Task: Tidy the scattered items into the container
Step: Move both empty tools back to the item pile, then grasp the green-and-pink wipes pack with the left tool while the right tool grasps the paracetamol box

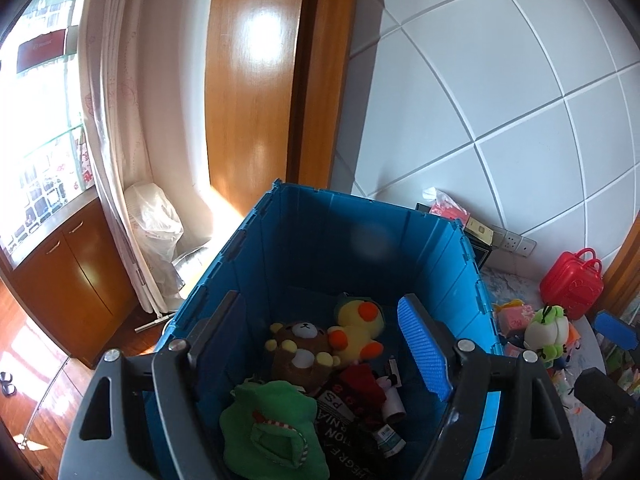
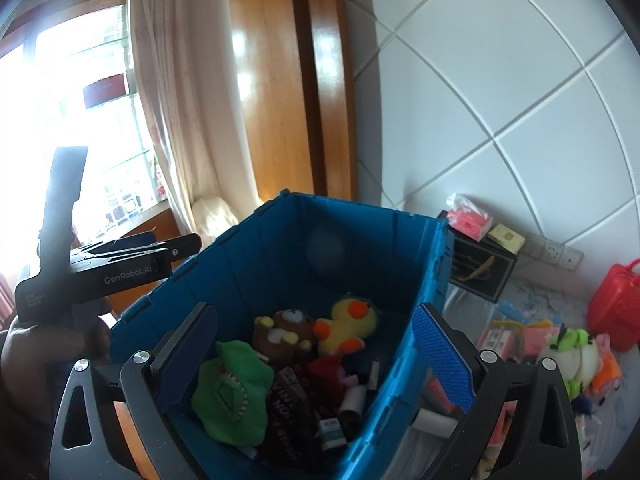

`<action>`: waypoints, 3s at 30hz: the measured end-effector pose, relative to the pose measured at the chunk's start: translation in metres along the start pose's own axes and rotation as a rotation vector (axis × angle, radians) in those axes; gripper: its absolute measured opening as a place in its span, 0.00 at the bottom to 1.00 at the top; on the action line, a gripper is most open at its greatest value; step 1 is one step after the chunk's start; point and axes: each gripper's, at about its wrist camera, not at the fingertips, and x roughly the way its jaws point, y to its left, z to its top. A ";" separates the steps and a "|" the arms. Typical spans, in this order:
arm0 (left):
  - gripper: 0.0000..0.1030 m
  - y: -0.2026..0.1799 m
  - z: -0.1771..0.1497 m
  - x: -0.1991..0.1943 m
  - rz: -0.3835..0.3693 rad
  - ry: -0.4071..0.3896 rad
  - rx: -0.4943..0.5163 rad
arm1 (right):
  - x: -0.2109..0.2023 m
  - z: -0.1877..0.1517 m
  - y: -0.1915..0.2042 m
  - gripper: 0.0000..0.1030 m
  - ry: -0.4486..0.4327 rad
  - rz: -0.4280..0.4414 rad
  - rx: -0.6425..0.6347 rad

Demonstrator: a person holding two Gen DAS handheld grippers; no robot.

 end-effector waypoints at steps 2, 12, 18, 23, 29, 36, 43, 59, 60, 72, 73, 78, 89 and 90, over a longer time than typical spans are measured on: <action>0.76 -0.010 -0.001 0.000 -0.025 0.000 0.007 | -0.008 -0.004 -0.007 0.96 -0.006 -0.019 0.015; 0.76 -0.096 -0.017 0.002 -0.163 0.022 0.113 | -0.066 -0.047 -0.069 0.96 -0.033 -0.178 0.089; 0.76 -0.161 -0.031 -0.006 -0.215 0.037 0.166 | -0.105 -0.075 -0.128 0.96 -0.031 -0.266 0.176; 0.76 -0.228 -0.057 -0.010 -0.266 0.085 0.214 | -0.142 -0.097 -0.180 0.97 -0.034 -0.322 0.223; 0.76 -0.307 -0.103 -0.004 -0.312 0.143 0.266 | -0.179 -0.127 -0.244 0.97 -0.012 -0.372 0.244; 0.76 -0.361 -0.167 0.030 -0.315 0.268 0.251 | -0.204 -0.171 -0.312 0.97 0.050 -0.381 0.266; 0.76 -0.385 -0.243 0.059 -0.254 0.379 0.248 | -0.196 -0.212 -0.359 0.97 0.141 -0.324 0.259; 0.76 -0.391 -0.369 0.120 -0.284 0.642 0.062 | -0.180 -0.266 -0.362 0.97 0.267 -0.309 0.254; 0.76 -0.391 -0.376 0.123 -0.291 0.658 0.044 | -0.180 -0.269 -0.361 0.97 0.274 -0.312 0.260; 0.76 -0.385 -0.424 0.159 -0.147 0.721 -0.289 | -0.165 -0.299 -0.367 0.97 0.338 -0.210 0.151; 0.76 -0.385 -0.427 0.163 -0.136 0.718 -0.317 | -0.160 -0.302 -0.372 0.97 0.346 -0.199 0.129; 0.79 -0.394 -0.432 0.177 -0.054 0.683 -0.415 | -0.118 -0.328 -0.419 0.97 0.413 -0.143 0.036; 1.00 -0.416 -0.436 0.195 0.099 0.640 -0.404 | 0.014 -0.373 -0.484 0.97 0.589 -0.033 -0.142; 1.00 -0.417 -0.435 0.195 0.106 0.640 -0.402 | 0.022 -0.374 -0.489 0.97 0.606 -0.025 -0.137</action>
